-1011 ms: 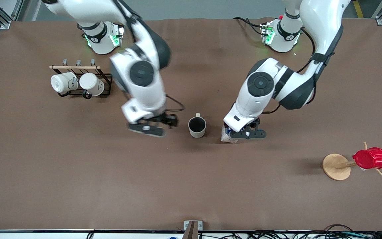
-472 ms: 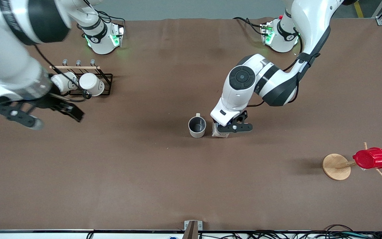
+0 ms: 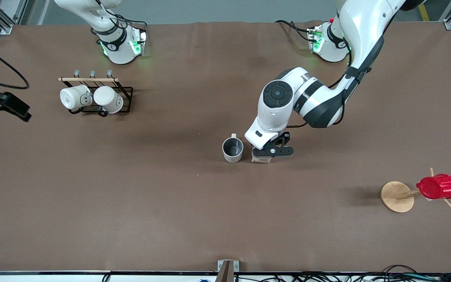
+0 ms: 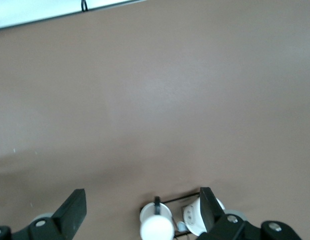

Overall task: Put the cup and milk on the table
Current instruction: 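Set the mug down mid-table and withdraw the right gripper, then lower the carton beside the mug with the left gripper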

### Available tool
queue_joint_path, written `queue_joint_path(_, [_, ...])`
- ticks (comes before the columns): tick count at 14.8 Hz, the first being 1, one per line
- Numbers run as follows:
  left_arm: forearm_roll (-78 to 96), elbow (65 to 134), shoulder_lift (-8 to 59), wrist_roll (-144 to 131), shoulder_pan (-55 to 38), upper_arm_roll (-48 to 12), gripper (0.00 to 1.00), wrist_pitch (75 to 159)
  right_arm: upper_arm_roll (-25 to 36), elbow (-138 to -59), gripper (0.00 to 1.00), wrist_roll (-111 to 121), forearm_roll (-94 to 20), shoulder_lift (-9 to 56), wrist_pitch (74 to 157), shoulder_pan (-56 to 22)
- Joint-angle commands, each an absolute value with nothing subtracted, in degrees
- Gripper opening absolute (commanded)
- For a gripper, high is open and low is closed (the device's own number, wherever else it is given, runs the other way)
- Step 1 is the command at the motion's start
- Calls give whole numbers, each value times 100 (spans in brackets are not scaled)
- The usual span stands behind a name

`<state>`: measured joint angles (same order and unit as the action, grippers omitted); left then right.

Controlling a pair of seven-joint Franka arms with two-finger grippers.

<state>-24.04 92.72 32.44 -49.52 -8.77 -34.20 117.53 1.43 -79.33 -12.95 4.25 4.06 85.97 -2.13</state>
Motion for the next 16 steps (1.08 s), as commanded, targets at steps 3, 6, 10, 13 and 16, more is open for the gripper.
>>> queue_joint_path(3, [-2549,9132,3322,-5080,-888,-3664,1,11646,431,-8174,100,-747,-53,264,8394,-97])
queue_joint_path(6, [-2549,9141,3331,-5080,-870,-3691,2,11646,36,-8218,100,-765,-53,264,8358,281])
queue_joint_path(10, [-2531,9167,3331,-5080,-844,-3691,6,11646,35,-8218,100,-773,-44,264,8367,237])
queue_joint_path(13, [-2522,9211,3349,-5185,-844,-3691,6,11646,35,-8218,100,-773,-53,264,8350,229])
queue_joint_path(16, [-2522,9211,3357,-5203,-835,-3691,12,11646,35,-8218,100,-782,-53,264,8262,229])
